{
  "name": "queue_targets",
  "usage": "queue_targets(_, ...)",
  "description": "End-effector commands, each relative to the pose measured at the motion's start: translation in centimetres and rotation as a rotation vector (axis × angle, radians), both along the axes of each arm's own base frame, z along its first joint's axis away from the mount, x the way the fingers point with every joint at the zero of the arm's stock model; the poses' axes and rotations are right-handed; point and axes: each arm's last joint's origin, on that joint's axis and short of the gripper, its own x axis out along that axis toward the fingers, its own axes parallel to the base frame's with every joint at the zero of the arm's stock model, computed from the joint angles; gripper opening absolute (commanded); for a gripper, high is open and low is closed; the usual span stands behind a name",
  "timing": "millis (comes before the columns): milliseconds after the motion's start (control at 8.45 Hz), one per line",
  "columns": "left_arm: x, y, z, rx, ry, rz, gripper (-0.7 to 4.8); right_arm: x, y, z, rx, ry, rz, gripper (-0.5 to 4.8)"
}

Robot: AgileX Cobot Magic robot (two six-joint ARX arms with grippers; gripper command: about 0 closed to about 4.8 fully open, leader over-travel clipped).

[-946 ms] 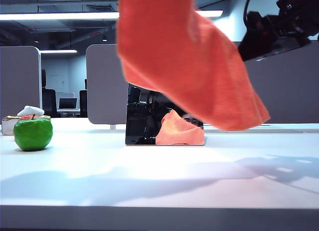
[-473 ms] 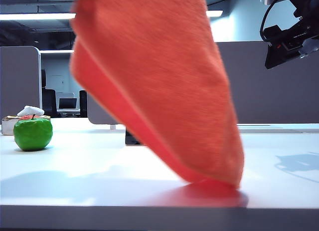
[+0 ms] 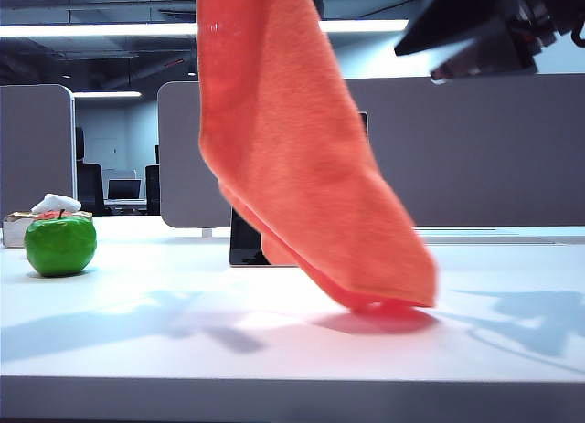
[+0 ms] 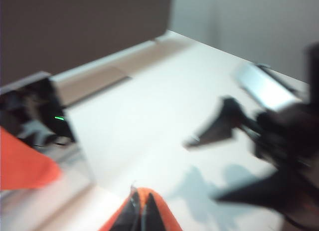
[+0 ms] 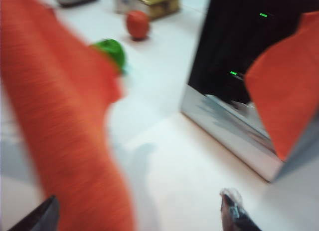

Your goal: Pick up the cloth from the table and use it to cover the mirror.

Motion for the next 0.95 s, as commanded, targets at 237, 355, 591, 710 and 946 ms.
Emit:
queue_targets(237,0.4,-0.1,2.2,-0.13,-0.194,0.033,-0.06,-1.4,2.5,0.5,0.062,0.009,0.241,4.09)
queue_targets(355,0.2,-0.3,2.6,-0.154,-0.224,-0.031,-0.06,-1.5,3.9,0.0,0.003,-0.013,0.194,4.09)
queue_targets(591,-0.2,-0.2,4.1,-0.233,-0.354,-0.099,-0.06,1.7,5.3,-5.9,-0.125,0.178,0.135,4.09)
queue_targets(710,-0.2,-0.2,4.1,-0.234,-0.357,-0.098,-0.06,1.7,5.3,-5.9,-0.129,0.177,0.132,4.07)
queue_targets(946,-0.3,-0.1,4.7,-0.239,-0.379,-0.094,-0.06,1.7,5.2,-6.0,-0.151,0.177,0.092,1.24)
